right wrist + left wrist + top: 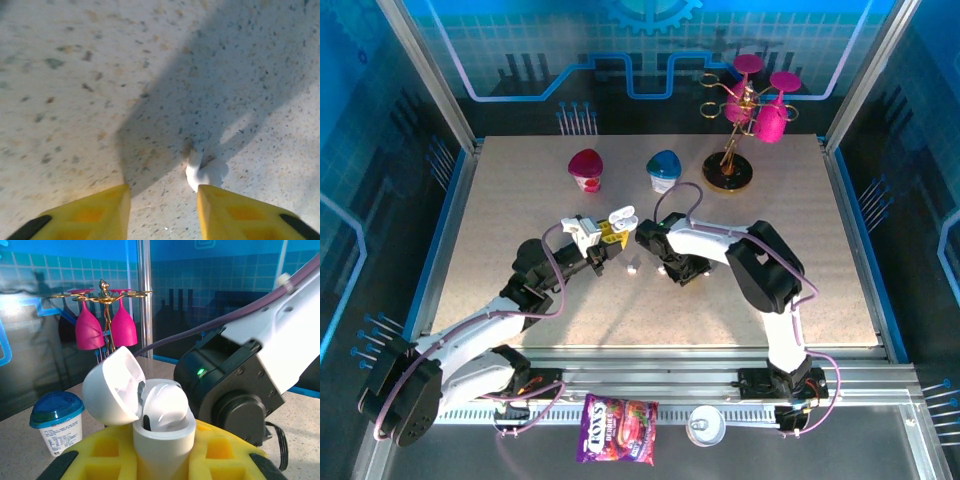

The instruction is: Insert the wireless bluetooth earbuds into the charging case

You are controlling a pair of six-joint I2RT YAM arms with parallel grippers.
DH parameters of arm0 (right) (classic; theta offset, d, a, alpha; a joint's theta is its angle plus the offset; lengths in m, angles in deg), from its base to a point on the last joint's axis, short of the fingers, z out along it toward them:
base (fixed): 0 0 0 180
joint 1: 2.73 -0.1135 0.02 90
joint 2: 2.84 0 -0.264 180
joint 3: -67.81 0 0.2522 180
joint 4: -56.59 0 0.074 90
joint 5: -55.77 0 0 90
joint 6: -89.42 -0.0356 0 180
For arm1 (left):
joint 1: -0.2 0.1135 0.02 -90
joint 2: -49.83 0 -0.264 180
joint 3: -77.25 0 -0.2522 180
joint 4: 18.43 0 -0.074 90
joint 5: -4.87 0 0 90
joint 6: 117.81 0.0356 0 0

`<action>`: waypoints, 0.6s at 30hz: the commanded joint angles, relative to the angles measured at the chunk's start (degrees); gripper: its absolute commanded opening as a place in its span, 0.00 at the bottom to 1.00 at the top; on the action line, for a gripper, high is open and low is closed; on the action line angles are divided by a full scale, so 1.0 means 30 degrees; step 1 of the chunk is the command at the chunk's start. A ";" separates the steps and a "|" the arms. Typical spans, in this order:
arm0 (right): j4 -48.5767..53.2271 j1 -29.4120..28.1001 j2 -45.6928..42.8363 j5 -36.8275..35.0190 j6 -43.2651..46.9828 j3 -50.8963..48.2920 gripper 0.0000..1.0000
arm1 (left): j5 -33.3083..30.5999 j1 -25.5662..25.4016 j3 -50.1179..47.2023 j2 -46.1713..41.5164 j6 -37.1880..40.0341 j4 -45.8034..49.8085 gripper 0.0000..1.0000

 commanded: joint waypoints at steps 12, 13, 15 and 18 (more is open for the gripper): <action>-0.6249 0.4413 -0.3992 0.8185 -0.0751 -0.3416 0.62 | 0.0850 0.0094 0.0417 0.0693 0.0120 -0.0950 0.02; -0.6397 0.4493 -0.3741 0.8512 -0.0713 -0.3391 0.62 | 0.0879 0.0099 0.0382 0.0680 0.0085 -0.0954 0.02; -0.6455 0.4512 -0.3222 0.8668 -0.0664 -0.3192 0.62 | 0.0909 0.0110 0.0376 0.0673 0.0083 -0.0862 0.02; -0.6631 0.4399 -0.2603 0.8708 -0.0647 -0.3109 0.62 | 0.0920 0.0096 0.0275 0.0632 0.0062 -0.0824 0.02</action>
